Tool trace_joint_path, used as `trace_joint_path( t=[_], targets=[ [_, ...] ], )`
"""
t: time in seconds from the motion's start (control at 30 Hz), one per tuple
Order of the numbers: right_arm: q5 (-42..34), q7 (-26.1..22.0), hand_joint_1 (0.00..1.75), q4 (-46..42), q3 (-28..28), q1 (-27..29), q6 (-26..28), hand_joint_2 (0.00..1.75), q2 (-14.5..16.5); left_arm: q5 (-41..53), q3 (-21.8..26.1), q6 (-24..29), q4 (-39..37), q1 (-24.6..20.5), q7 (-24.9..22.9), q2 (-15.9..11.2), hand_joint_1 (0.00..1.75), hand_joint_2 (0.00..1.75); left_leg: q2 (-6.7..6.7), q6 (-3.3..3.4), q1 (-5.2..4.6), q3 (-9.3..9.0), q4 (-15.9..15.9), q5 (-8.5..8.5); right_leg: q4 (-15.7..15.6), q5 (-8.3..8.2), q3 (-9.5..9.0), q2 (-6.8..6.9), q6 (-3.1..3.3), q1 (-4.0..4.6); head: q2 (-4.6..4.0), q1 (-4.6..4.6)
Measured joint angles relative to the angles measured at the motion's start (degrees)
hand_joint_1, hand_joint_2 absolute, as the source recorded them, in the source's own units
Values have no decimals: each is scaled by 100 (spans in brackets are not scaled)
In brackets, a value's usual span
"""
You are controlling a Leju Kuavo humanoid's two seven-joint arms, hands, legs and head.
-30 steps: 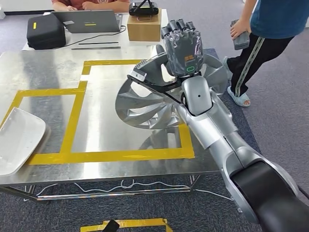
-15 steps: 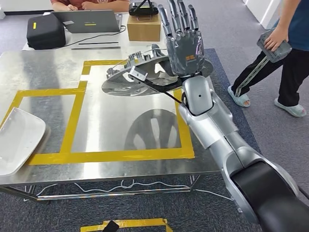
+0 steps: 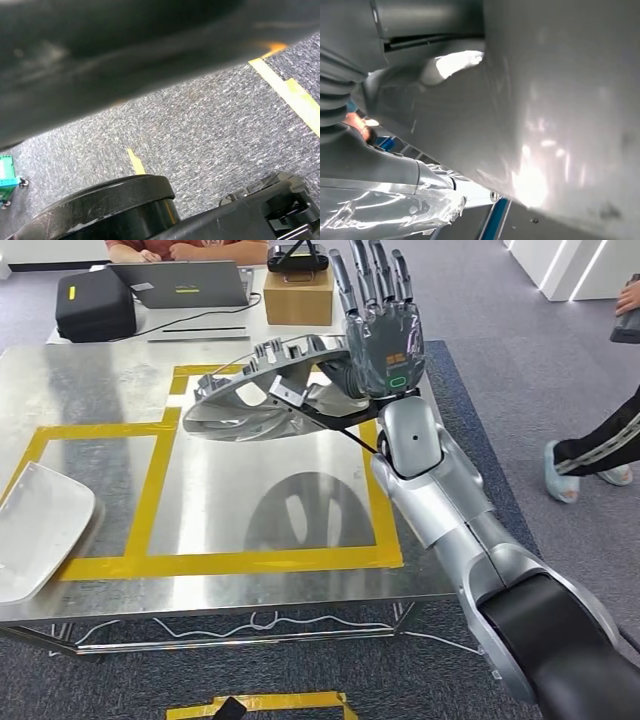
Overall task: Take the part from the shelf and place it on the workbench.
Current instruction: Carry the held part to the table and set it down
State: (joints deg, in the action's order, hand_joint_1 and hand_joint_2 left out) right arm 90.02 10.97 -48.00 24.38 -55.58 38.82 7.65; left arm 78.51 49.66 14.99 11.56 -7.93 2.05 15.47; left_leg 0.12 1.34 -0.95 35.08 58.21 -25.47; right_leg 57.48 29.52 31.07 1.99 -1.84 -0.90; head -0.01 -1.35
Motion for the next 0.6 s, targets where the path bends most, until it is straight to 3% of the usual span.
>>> trace_joint_path(
  t=[0.6],
  targets=[
    [-67,172,0,60,-56,-32,-63,0,-15,1,5,11,0,2,0,-2,0,0,0,0,0,1,0,0,0,0,1,0,0,0,0,1]
  ],
)
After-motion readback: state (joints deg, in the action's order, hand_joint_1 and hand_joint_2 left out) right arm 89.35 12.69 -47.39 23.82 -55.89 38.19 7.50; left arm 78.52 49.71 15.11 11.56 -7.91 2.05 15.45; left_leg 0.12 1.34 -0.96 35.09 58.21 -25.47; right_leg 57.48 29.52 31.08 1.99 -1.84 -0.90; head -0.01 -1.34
